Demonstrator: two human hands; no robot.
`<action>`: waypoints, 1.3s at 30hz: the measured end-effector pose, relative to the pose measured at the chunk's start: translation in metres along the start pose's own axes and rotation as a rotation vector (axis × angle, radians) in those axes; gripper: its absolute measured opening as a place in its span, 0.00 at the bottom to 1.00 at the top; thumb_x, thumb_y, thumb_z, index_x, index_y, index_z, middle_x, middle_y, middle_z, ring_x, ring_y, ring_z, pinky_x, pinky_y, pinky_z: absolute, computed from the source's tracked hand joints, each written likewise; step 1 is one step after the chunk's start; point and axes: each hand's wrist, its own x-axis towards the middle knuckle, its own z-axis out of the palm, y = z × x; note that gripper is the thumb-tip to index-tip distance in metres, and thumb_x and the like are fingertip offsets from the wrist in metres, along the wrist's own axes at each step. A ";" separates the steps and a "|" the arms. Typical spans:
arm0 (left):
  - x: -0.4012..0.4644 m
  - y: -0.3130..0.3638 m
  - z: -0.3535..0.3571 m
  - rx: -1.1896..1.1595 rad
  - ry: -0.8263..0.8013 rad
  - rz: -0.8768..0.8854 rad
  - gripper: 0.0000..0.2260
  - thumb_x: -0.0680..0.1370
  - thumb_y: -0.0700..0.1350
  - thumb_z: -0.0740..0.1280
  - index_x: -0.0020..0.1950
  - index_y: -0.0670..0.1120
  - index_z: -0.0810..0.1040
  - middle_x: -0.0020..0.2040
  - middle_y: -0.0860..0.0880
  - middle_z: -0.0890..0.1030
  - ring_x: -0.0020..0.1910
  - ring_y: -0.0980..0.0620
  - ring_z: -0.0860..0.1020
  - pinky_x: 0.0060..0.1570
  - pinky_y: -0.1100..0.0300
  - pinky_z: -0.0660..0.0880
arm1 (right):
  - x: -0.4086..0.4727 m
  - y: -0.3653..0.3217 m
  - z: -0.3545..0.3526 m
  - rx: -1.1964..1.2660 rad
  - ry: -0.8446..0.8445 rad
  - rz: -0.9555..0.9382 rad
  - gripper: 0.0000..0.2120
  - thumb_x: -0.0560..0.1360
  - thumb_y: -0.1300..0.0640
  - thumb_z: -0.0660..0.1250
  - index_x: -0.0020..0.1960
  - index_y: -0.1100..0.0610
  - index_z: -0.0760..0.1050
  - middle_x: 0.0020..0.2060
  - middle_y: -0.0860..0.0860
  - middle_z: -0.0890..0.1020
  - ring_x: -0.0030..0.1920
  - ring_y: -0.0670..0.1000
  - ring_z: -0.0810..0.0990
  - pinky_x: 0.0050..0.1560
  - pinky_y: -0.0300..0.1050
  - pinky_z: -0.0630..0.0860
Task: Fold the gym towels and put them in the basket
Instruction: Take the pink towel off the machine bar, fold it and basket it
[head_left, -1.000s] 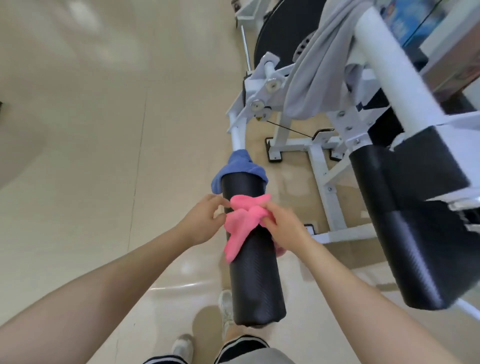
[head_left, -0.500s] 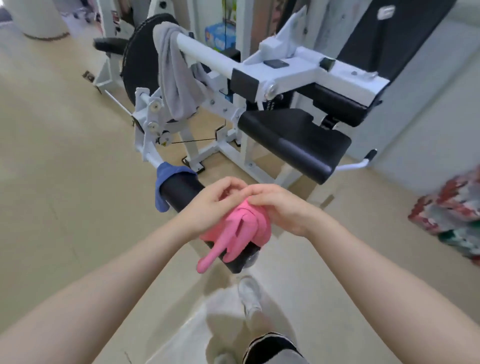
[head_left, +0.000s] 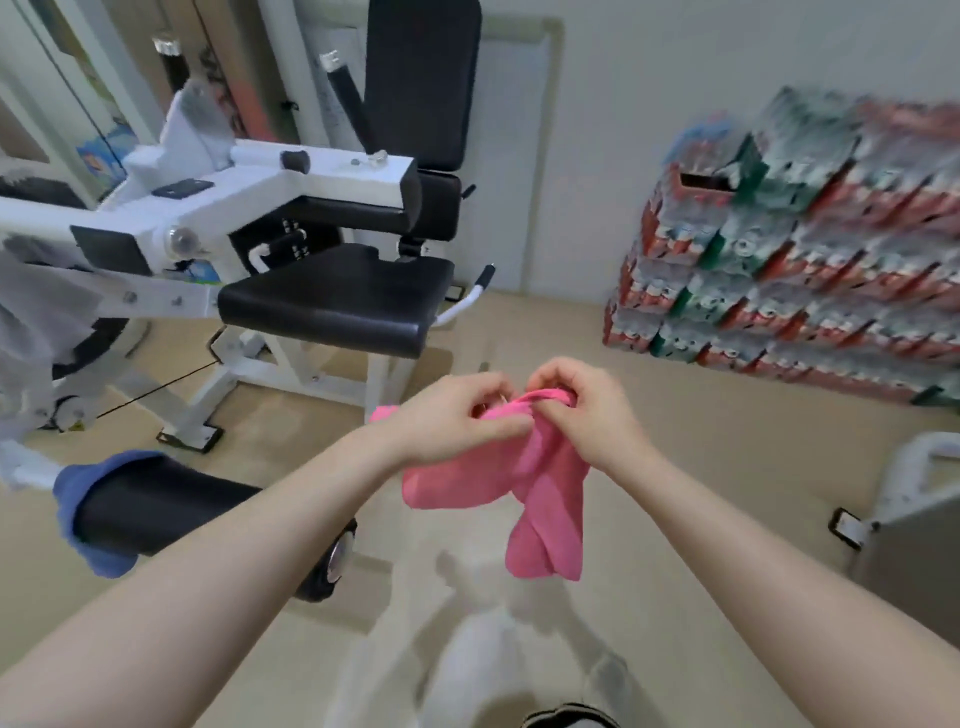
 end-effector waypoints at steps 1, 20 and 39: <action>0.016 0.013 0.010 -0.036 -0.030 0.000 0.07 0.76 0.53 0.65 0.46 0.50 0.76 0.39 0.52 0.79 0.37 0.56 0.74 0.41 0.61 0.70 | -0.005 0.011 -0.016 -0.029 0.053 0.005 0.17 0.70 0.65 0.66 0.34 0.43 0.71 0.32 0.40 0.76 0.39 0.46 0.76 0.43 0.40 0.71; 0.284 0.222 0.202 -0.168 -0.360 0.434 0.08 0.73 0.45 0.63 0.35 0.52 0.66 0.35 0.54 0.70 0.34 0.63 0.68 0.39 0.69 0.66 | -0.048 0.245 -0.319 -0.467 0.470 0.360 0.08 0.73 0.65 0.62 0.47 0.55 0.76 0.47 0.51 0.79 0.47 0.54 0.77 0.44 0.51 0.74; 0.665 0.302 0.221 0.304 0.108 0.547 0.11 0.77 0.49 0.63 0.48 0.41 0.71 0.31 0.50 0.69 0.34 0.47 0.68 0.33 0.57 0.61 | 0.162 0.426 -0.549 -0.074 0.706 0.777 0.10 0.77 0.65 0.59 0.46 0.65 0.79 0.28 0.53 0.75 0.26 0.50 0.78 0.33 0.50 0.80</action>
